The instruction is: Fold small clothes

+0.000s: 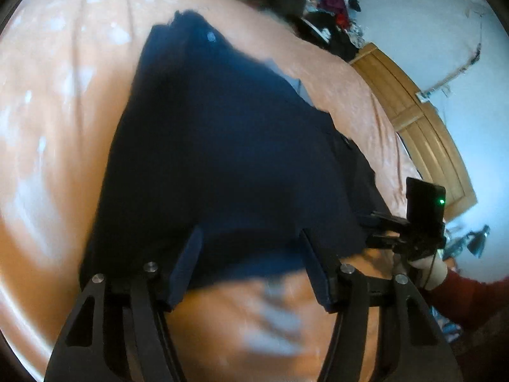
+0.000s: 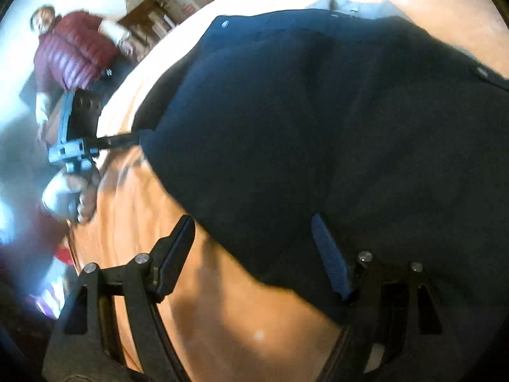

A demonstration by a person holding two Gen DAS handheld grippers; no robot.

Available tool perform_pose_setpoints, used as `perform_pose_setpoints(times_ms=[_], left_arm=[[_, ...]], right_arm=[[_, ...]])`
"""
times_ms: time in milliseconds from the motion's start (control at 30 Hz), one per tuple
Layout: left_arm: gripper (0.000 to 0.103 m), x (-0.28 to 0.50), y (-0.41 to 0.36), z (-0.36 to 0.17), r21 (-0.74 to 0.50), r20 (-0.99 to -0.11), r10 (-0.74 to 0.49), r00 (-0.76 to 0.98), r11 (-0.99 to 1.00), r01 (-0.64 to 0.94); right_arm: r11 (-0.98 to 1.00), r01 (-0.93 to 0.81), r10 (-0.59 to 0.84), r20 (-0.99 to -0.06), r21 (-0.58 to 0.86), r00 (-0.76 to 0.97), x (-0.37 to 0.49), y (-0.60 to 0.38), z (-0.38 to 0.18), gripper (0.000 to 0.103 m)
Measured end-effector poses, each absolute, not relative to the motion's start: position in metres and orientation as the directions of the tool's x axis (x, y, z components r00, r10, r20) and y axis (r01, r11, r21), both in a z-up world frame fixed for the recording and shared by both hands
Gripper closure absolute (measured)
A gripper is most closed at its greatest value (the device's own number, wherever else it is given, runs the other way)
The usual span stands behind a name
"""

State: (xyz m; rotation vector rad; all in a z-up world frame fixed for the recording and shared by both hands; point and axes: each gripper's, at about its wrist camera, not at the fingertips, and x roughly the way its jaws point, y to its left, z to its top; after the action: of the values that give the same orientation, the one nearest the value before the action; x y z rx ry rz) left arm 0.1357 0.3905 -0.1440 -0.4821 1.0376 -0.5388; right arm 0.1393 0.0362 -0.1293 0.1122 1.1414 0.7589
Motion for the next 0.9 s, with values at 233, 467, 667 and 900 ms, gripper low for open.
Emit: perform_pose_setpoints(times_ms=[233, 467, 667, 900], left_arm=[[0.039, 0.124, 0.406, -0.144, -0.679, -0.6, -0.675, 0.43, 0.714, 0.172], [0.038, 0.127, 0.41, -0.147, -0.721, -0.556, -0.704, 0.443, 0.673, 0.165], [0.037, 0.126, 0.409, -0.146, -0.715, -0.555, -0.702, 0.447, 0.677, 0.174], [0.029, 0.118, 0.407, -0.143, -0.734, -0.511, -0.735, 0.445, 0.643, 0.22]], right_arm=[[0.695, -0.58, 0.658, -0.701, 0.424, 0.275, 0.164, 0.061, -0.047, 0.028], [0.636, -0.711, 0.672, -0.667, 0.3, 0.32, 0.277, 0.187, -0.026, 0.028], [0.694, -0.667, 0.585, -0.753, 0.272, 0.301, 0.378, 0.271, -0.076, 0.055], [0.731, -0.626, 0.526, -0.809, 0.272, 0.263, 0.391, 0.297, -0.139, 0.051]])
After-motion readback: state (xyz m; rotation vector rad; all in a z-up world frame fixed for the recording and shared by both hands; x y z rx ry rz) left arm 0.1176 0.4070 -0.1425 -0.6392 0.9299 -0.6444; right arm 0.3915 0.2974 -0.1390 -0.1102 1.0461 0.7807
